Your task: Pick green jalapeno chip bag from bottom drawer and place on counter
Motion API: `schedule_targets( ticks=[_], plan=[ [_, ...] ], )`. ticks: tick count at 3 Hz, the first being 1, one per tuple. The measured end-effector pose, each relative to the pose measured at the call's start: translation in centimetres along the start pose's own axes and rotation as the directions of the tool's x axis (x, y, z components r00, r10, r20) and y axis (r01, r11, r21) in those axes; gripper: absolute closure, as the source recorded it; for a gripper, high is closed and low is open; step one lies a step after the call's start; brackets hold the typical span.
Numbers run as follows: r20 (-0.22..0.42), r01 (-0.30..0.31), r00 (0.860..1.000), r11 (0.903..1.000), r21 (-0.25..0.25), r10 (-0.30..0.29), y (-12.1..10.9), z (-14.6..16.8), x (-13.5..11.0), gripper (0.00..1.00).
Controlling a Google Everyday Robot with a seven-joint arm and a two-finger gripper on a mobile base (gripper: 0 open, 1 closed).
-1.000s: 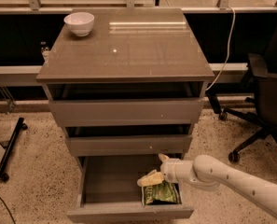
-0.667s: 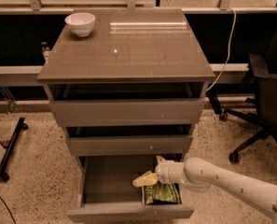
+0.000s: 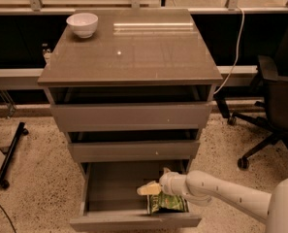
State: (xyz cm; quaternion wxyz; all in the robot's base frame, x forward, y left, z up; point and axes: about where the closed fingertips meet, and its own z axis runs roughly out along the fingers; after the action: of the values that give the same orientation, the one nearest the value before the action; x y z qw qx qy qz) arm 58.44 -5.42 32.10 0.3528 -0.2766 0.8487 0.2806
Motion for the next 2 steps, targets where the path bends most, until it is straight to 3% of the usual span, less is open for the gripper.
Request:
schedule_targets(
  ticks=[2],
  plan=[
    [-0.039,-0.092,0.995,0.9955,0.026,0.092,-1.9,2.0,3.2,0.0]
  ],
)
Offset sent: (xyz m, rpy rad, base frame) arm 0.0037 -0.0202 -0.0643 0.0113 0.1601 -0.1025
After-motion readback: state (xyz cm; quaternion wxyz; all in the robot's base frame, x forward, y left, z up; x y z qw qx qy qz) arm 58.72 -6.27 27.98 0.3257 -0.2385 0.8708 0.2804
